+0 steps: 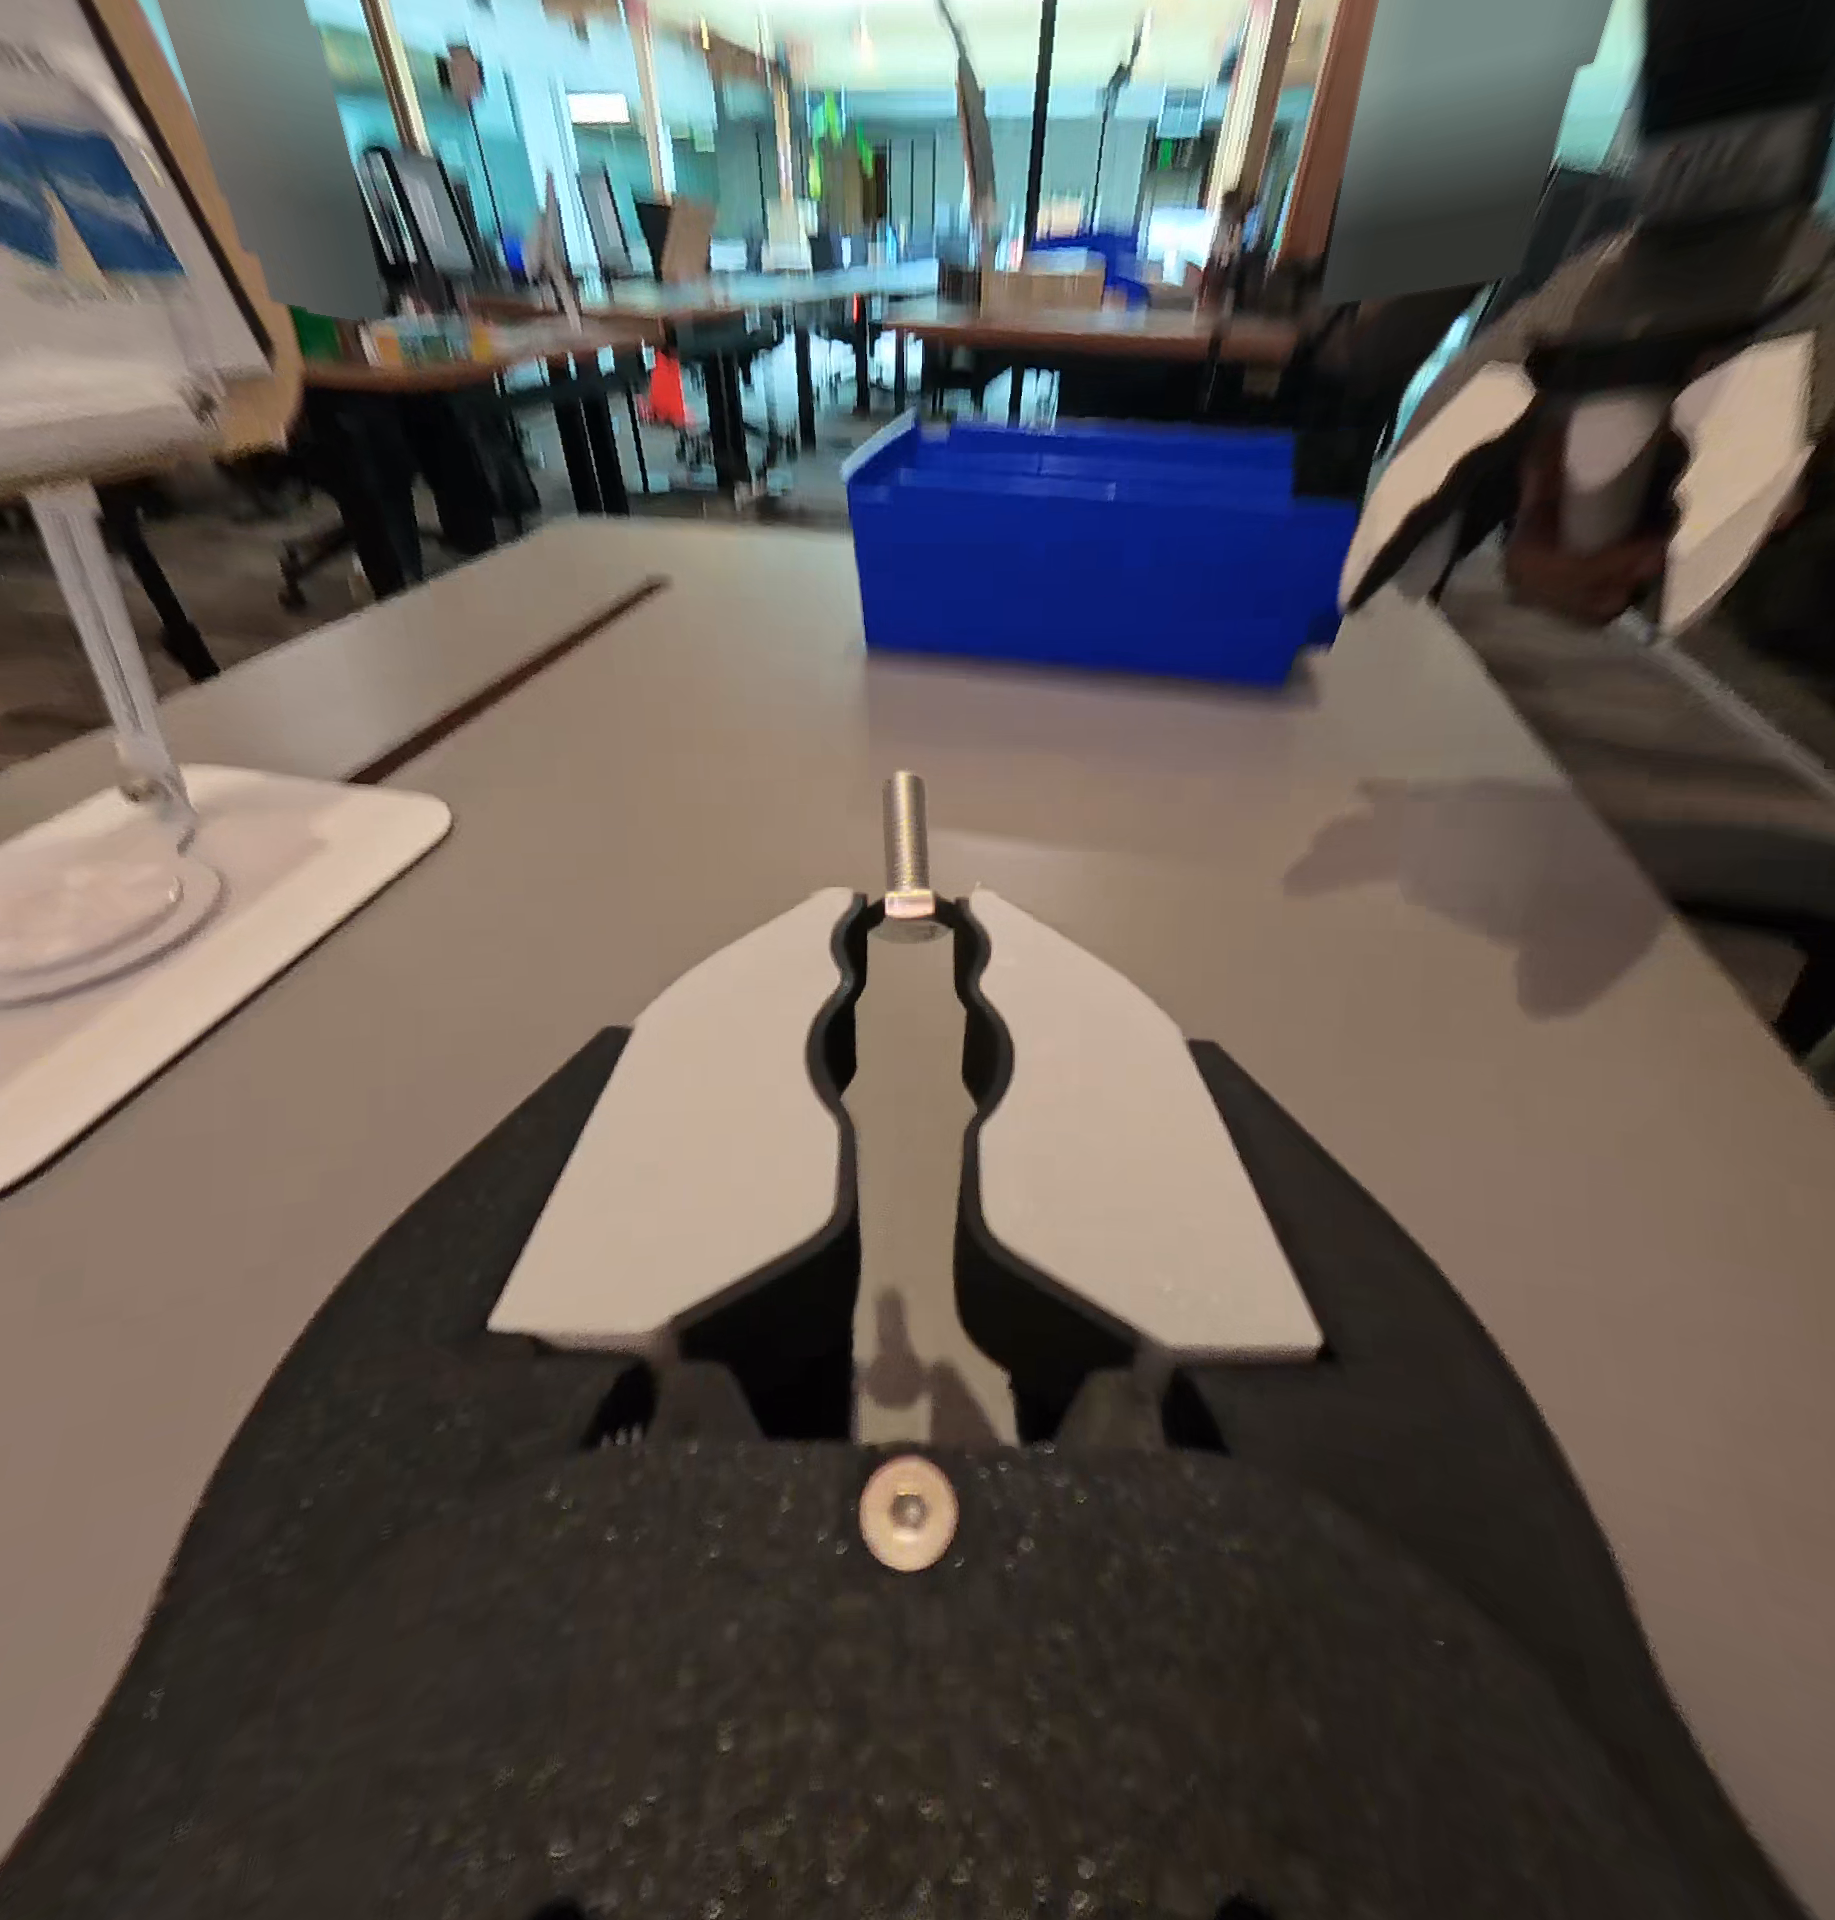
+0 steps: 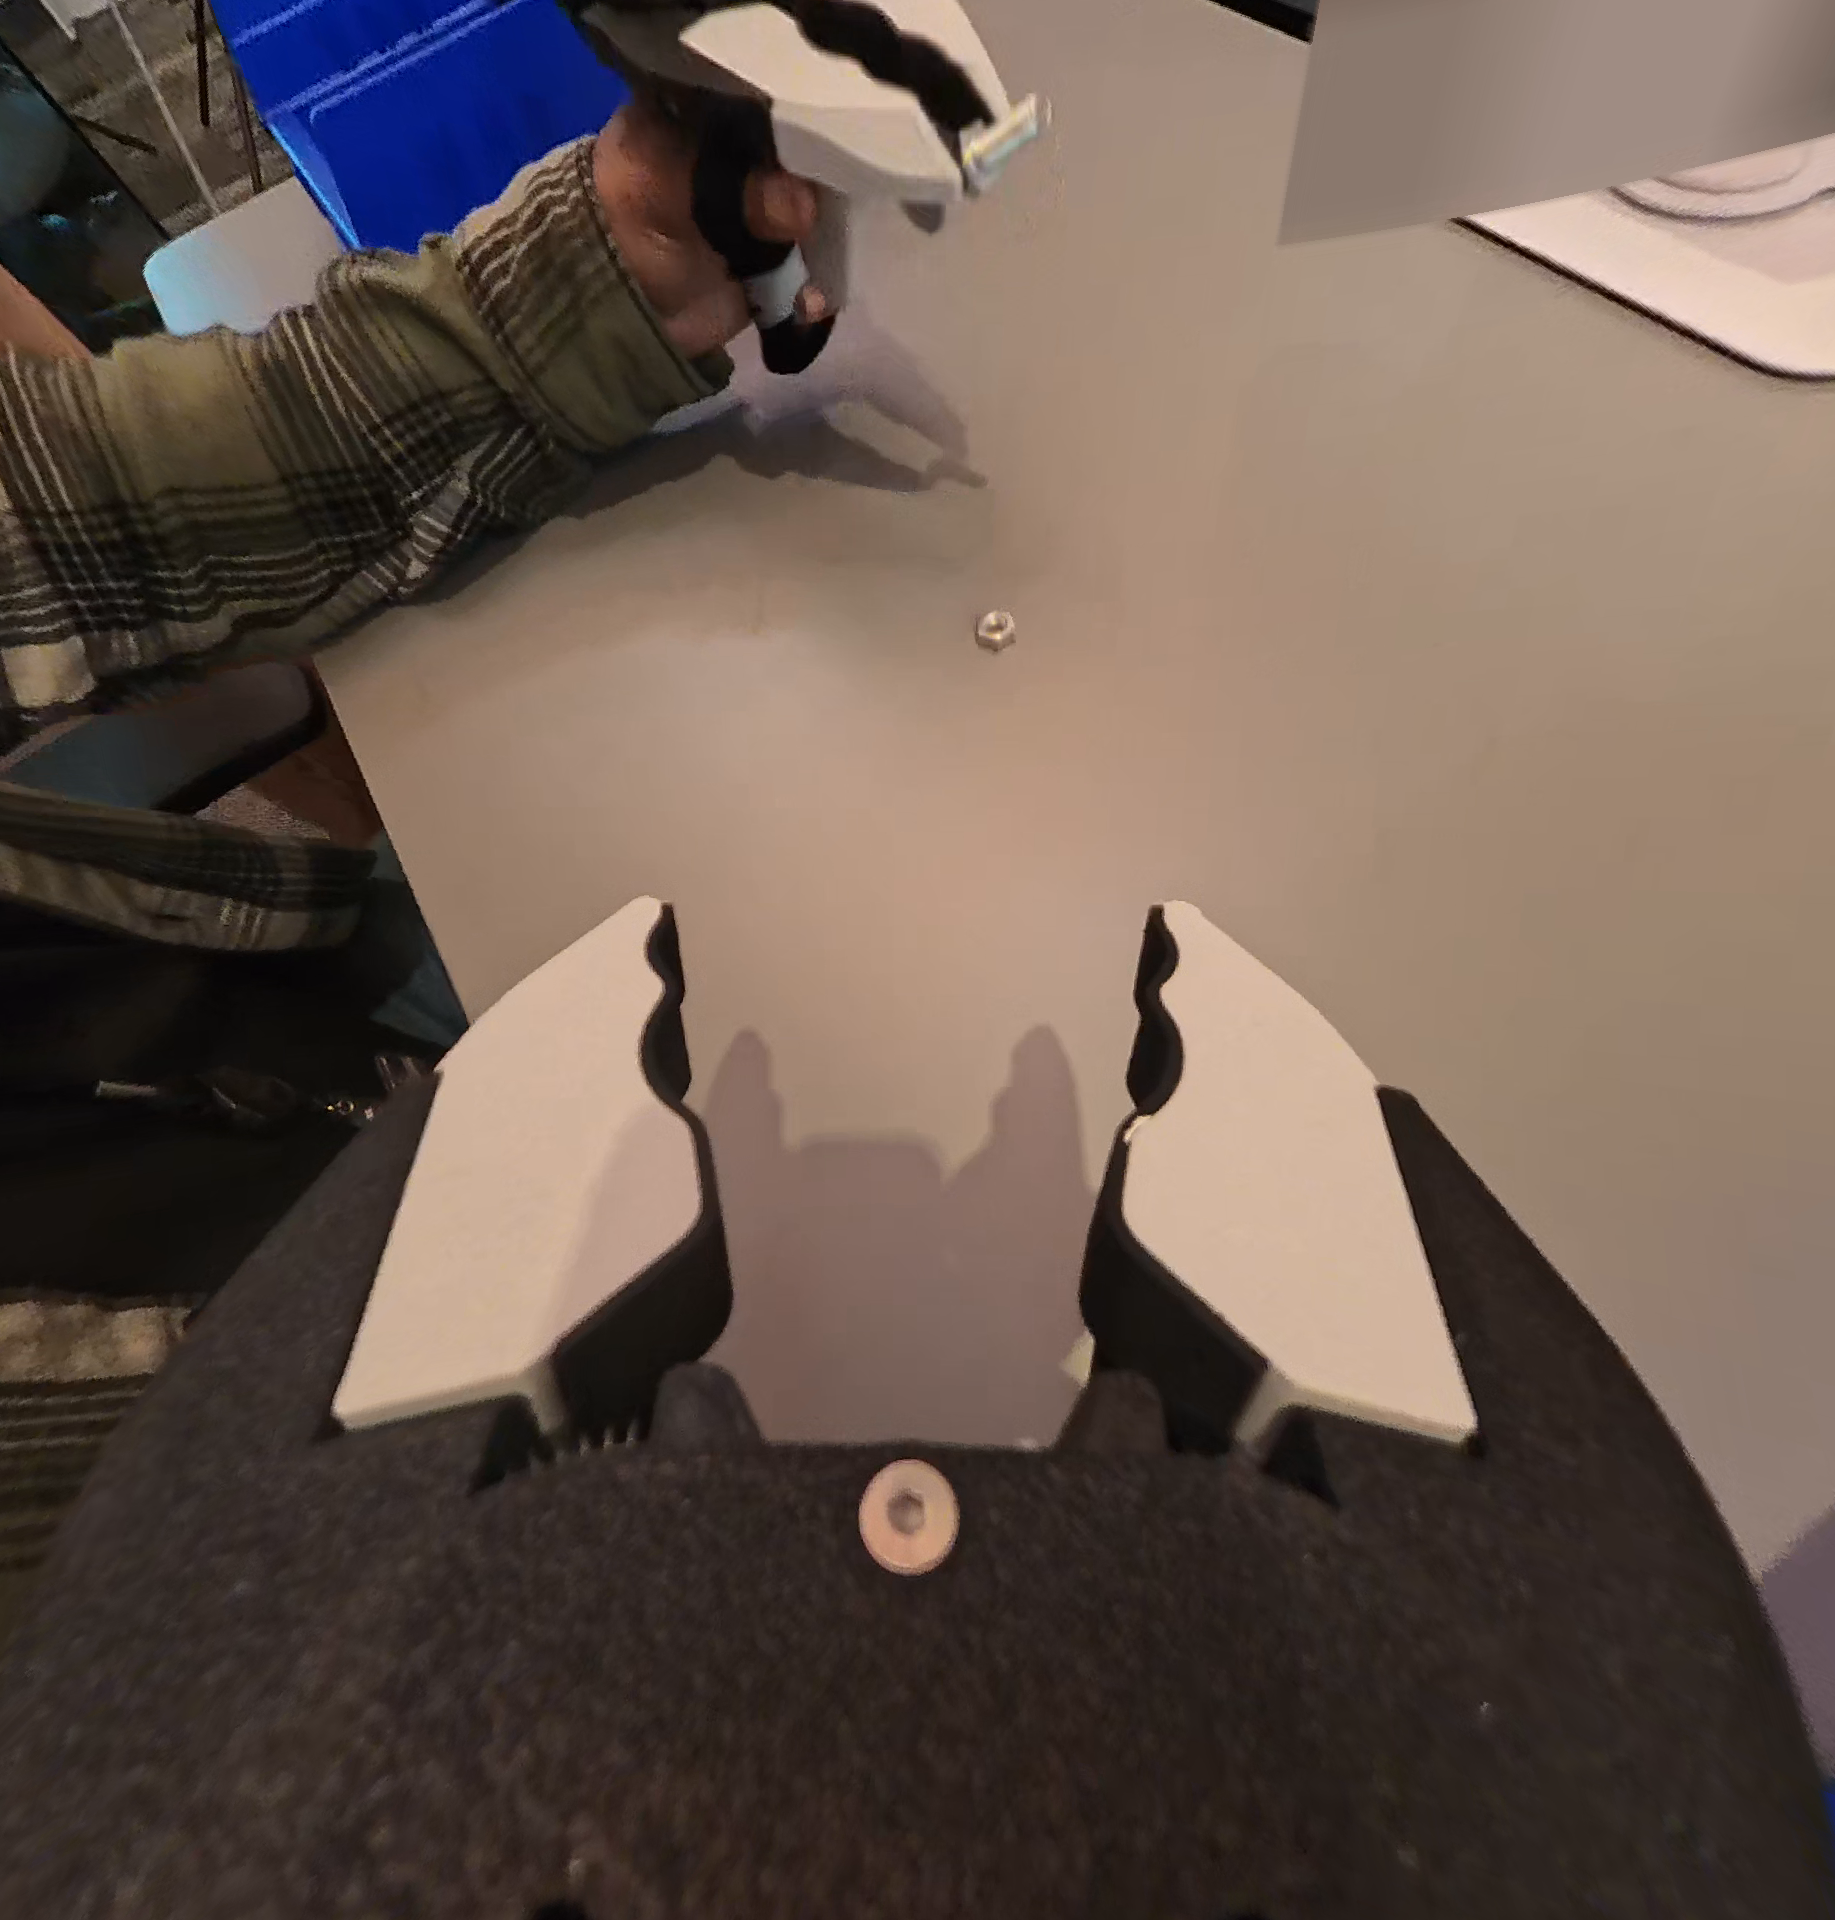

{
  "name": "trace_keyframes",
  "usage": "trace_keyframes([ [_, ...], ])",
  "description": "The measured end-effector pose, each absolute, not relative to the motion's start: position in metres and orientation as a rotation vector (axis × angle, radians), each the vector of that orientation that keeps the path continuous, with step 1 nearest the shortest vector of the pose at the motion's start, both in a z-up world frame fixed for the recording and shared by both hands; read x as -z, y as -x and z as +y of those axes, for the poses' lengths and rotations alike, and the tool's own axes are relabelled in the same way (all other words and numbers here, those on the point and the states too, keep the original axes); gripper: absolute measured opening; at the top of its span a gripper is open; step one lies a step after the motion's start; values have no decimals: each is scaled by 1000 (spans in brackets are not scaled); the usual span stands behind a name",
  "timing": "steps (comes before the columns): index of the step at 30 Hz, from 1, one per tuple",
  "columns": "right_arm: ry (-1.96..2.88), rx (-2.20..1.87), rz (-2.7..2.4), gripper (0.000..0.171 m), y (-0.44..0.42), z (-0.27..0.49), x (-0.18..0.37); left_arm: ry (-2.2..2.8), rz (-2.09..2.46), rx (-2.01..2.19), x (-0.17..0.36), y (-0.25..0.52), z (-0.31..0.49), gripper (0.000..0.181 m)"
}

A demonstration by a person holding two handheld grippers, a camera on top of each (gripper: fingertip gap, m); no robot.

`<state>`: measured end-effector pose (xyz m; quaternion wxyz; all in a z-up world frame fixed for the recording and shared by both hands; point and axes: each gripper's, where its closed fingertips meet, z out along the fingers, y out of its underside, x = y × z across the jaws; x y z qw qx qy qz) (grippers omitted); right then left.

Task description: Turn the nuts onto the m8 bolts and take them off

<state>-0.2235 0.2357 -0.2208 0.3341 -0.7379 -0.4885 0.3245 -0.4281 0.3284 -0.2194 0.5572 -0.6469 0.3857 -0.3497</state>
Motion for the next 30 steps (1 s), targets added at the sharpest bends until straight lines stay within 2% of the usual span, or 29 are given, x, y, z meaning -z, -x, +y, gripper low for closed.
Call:
trace_keyframes([
  [8,1901,-881,-1349,74,262,266,218,1307,730,987,178,442,325,15],
  [15,1901,-871,-1541,62,314,295,256,1186,692,1064,163,438,312,14],
  [21,1915,-722,-1841,49,344,304,300,1157,667,1104,163,448,308,14],
  [30,1800,-403,-2285,38,364,301,320,1145,590,1091,164,477,315,14],
])
